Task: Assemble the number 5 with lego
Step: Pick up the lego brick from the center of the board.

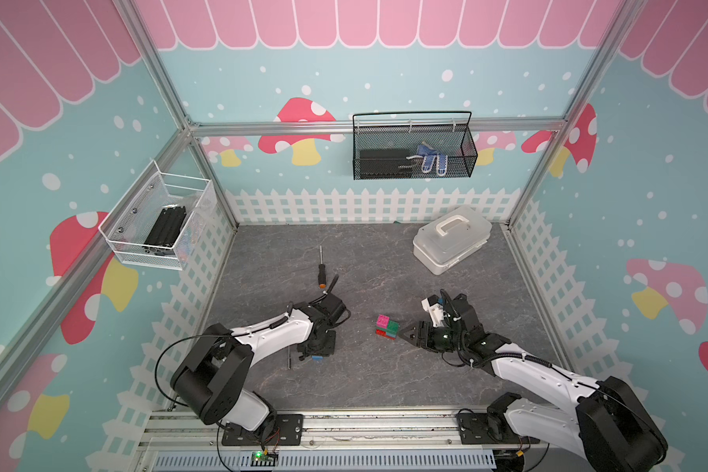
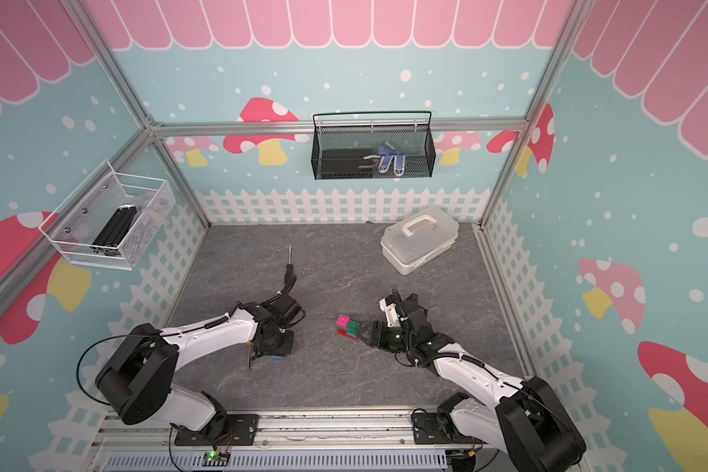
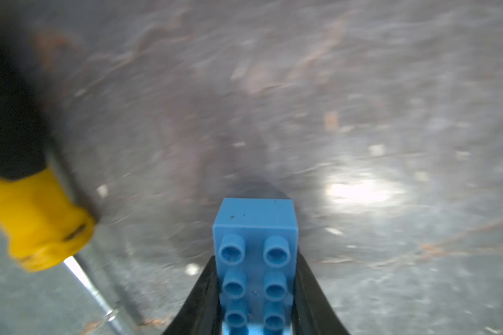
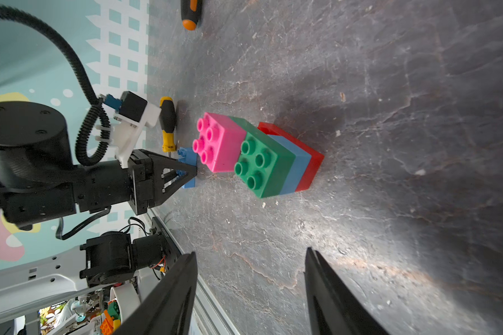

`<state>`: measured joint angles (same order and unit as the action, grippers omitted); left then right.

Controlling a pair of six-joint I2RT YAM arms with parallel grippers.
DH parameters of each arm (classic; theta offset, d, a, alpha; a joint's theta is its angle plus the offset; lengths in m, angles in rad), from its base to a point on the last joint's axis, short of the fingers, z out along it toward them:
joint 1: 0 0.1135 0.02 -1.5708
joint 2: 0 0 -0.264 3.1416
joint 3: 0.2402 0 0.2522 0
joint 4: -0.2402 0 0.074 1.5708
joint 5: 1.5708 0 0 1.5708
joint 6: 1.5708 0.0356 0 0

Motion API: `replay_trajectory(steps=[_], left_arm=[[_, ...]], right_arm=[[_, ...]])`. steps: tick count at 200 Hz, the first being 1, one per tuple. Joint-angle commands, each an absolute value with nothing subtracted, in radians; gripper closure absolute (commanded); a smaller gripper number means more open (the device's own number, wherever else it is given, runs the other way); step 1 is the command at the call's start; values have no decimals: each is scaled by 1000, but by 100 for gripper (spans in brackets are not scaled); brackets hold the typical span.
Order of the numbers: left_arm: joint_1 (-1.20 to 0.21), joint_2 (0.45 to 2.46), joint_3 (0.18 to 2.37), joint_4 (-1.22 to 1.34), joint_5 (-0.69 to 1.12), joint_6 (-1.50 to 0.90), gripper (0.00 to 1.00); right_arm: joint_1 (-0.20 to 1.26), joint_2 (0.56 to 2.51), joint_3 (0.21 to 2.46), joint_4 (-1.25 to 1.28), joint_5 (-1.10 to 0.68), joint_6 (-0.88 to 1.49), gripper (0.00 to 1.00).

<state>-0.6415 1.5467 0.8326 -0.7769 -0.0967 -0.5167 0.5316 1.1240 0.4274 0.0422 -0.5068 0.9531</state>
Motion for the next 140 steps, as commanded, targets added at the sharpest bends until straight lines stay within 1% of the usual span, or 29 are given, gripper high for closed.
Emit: replay_trajectory(steps=[1,33,60,93,112,140], left_arm=[[-693,1583,899,-759,-72,-422,79],[-704,1557,1010,-803,-92,-347,83],[-705,1528,1114,-865,-99,-262,82],[-706,1515,1190,-920,-83,-159,83],[-706,1500,1208,-920,-78,-133,81],[-706,1498,1233,-928,-59,-132,80]], right_arm=[[531,1112,430,-113,-451,873,38],[534,1102,462,-272,-392,749,38],[540,1139,455,-207,-425,743,38],[593,1230,506,-214,-348,705,37],[625,1271,535,-211,-306,699,36],[637,1325,540,-120,-294,768,37]])
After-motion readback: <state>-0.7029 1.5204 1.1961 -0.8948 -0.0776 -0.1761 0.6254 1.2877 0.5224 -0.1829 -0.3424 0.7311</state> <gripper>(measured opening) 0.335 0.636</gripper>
